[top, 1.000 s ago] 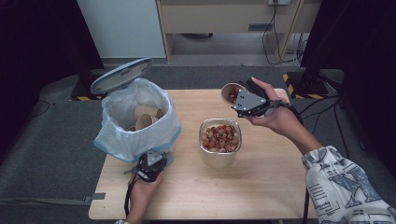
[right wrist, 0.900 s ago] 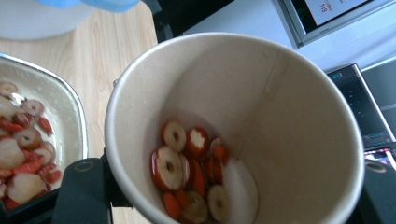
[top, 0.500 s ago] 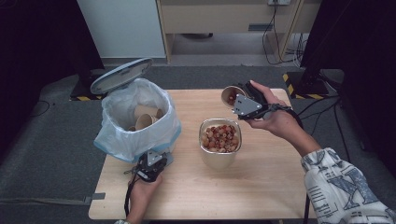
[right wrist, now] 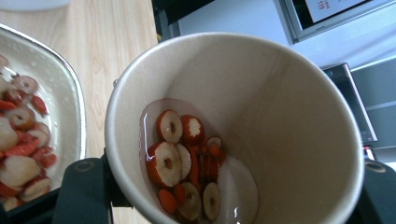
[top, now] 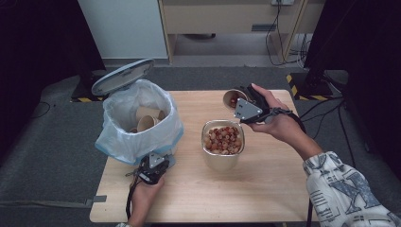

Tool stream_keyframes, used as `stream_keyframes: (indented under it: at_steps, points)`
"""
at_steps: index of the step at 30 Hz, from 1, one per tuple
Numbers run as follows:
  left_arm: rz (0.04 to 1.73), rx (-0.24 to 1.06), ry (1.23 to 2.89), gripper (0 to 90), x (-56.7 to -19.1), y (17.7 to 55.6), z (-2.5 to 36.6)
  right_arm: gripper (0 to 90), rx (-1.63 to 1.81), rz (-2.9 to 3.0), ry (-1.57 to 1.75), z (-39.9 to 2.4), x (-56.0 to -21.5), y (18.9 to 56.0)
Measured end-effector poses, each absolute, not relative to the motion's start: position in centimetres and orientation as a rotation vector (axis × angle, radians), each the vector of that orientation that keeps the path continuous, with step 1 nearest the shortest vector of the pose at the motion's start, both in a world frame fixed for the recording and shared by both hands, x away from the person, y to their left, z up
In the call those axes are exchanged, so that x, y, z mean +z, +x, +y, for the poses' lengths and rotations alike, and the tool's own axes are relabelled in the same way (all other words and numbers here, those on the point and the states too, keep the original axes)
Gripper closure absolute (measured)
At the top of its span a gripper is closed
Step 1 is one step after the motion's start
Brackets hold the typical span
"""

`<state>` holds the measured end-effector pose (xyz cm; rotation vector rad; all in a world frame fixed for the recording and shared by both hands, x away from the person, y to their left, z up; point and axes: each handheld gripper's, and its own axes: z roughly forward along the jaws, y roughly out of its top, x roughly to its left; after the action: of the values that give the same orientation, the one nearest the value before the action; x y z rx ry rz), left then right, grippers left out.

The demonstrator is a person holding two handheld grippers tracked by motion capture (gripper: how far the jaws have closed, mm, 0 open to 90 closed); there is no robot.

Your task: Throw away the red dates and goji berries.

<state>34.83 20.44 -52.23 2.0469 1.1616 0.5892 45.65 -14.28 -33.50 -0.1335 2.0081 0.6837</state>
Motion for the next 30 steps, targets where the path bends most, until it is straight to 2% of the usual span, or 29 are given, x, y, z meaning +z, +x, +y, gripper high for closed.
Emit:
stream_keyframes:
  at_steps: [30]
  points:
    - [1.163, 0.584, 2.045, 89.4, -52.2, 34.8, 20.4, 31.6, 0.596, 1.950, -0.170, -14.5, -29.8, 45.2]
